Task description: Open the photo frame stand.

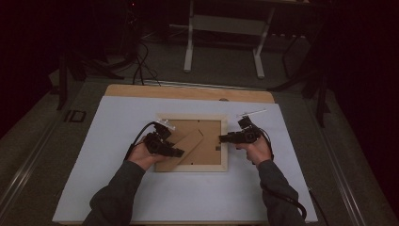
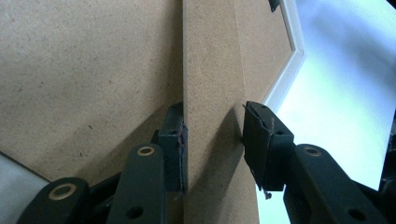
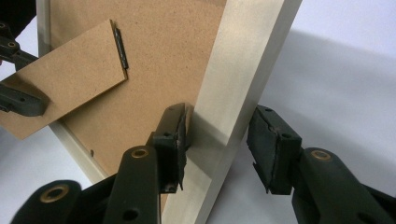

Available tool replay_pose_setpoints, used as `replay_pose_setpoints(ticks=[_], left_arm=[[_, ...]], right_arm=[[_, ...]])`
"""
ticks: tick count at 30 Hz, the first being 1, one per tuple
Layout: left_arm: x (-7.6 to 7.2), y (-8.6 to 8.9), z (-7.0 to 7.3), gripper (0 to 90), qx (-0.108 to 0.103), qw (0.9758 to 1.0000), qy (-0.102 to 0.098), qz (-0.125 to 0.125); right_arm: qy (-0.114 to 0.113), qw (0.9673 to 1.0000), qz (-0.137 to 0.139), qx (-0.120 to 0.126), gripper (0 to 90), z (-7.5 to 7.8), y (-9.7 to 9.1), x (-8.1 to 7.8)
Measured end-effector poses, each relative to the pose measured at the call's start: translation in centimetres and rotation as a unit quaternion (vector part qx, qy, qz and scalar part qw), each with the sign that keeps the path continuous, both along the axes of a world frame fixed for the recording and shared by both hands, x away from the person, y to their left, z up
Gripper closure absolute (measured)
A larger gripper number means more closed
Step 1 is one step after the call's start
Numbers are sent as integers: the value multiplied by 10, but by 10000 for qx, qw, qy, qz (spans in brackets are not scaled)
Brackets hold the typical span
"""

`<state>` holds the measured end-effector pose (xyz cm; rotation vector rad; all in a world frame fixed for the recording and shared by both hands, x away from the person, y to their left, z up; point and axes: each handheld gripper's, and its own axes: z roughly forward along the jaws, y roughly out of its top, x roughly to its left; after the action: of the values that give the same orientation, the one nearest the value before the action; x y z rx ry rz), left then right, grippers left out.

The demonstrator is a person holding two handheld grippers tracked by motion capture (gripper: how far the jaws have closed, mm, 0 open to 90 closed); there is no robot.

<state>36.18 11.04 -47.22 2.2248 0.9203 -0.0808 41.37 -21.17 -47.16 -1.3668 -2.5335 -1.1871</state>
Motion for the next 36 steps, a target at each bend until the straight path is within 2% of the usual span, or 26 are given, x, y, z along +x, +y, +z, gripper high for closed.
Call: replay_pose_setpoints(ticks=[18,27,31,36], left_arm=[[3,-9,11,684,116,9993,-364,-10],[4,-13,15,709,277,9982,-528,-38],[5,-15,16,713,393,9974,-604,-20],[7,-17,17,716,438,9969,-646,24]], right_arm=[[-458,9988,-184,72,601,13,-8,-7],[-676,9974,-196,148,618,22,-13,-11],[-778,9967,-184,145,623,25,-14,-13],[-908,9957,-169,82,624,28,-14,-16]])
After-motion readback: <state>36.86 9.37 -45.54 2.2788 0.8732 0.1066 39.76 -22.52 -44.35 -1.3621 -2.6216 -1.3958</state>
